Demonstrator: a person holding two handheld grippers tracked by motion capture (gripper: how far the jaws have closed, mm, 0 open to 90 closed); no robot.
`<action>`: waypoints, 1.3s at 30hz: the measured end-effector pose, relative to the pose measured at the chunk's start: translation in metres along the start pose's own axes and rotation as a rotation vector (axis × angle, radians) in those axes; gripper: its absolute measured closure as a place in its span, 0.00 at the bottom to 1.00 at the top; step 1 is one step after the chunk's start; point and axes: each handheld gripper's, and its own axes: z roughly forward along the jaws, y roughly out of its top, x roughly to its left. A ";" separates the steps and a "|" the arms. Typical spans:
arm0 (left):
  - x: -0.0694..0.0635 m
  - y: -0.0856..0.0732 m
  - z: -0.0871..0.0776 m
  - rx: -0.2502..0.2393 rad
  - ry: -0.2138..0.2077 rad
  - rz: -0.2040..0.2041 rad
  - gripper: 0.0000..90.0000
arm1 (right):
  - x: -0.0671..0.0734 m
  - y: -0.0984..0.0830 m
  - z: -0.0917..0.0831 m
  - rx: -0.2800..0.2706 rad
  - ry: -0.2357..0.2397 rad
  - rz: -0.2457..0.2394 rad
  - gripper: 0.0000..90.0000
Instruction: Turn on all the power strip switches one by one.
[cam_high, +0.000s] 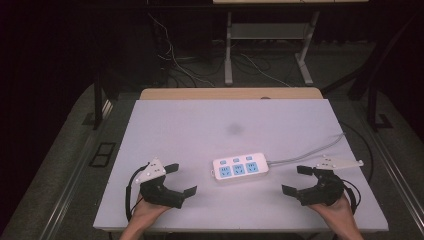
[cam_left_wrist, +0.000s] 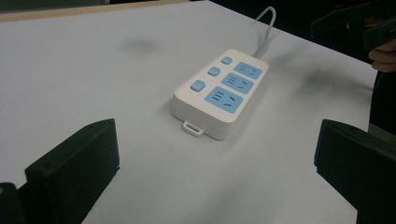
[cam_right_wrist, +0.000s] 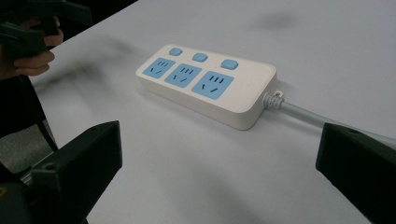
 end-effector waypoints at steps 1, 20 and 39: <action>0.000 0.000 0.000 0.000 -0.001 0.001 0.00 | 0.000 0.000 0.000 0.000 0.002 0.001 0.00; 0.001 -0.003 -0.001 0.003 -0.001 -0.018 0.00 | -0.005 -0.002 -0.003 0.007 0.015 0.022 0.00; 0.002 -0.005 -0.001 0.009 -0.007 -0.026 0.00 | -0.003 -0.002 -0.001 0.052 0.027 0.042 0.00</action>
